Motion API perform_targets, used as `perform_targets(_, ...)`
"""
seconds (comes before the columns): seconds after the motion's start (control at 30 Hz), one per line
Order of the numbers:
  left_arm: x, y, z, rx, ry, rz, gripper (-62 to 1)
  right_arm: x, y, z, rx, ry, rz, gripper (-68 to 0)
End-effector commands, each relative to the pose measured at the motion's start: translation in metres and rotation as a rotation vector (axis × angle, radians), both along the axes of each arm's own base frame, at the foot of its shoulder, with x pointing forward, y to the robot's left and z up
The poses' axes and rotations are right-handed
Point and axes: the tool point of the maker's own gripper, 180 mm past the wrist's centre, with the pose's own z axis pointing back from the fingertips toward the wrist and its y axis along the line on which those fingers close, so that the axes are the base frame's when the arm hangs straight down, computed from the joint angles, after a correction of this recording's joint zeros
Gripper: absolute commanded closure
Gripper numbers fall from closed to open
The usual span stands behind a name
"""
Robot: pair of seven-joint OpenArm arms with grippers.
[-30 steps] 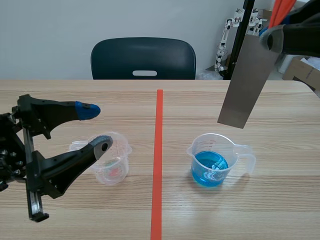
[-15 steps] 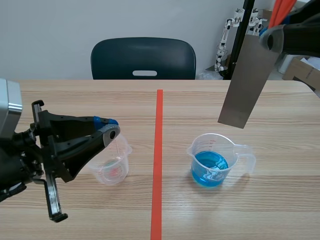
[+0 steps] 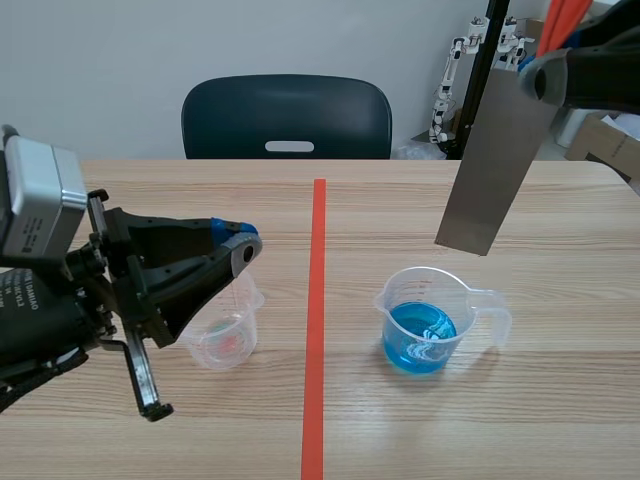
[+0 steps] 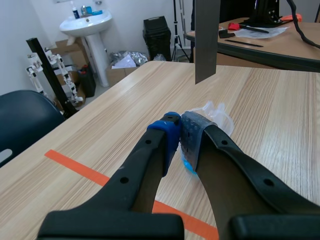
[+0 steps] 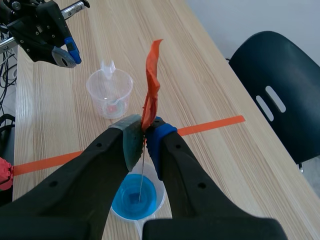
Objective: Do the redox reaction experiment. move the plate over the blue solution
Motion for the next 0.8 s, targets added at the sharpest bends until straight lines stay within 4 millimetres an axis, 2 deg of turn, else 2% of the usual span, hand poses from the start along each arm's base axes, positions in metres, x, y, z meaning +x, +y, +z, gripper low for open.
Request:
perform_targets(0.0,0.004,-0.002,0.013,-0.025,-0.034,-0.004,-4.4,0.001,0.001,0.009,0.028,-0.01,0.004,-0.6)
perform_targets(0.2,0.009,-0.003,0.018,-0.023,-0.054,-0.001,-4.4,0.001,0.001,0.009,0.028,-0.01,0.004,-0.6)
perform_targets(0.33,0.015,-0.008,0.014,-0.003,-0.041,0.009,-4.4,0.001,0.001,0.009,0.029,-0.01,0.004,-0.6)
perform_targets(0.6,0.001,-0.027,0.005,0.012,-0.023,-0.058,-4.4,0.001,0.001,0.009,0.028,-0.01,0.004,-0.6)
perform_targets(0.77,0.002,-0.039,0.004,0.018,-0.015,-0.075,-4.4,0.001,0.001,0.009,0.028,-0.009,0.004,-0.6)
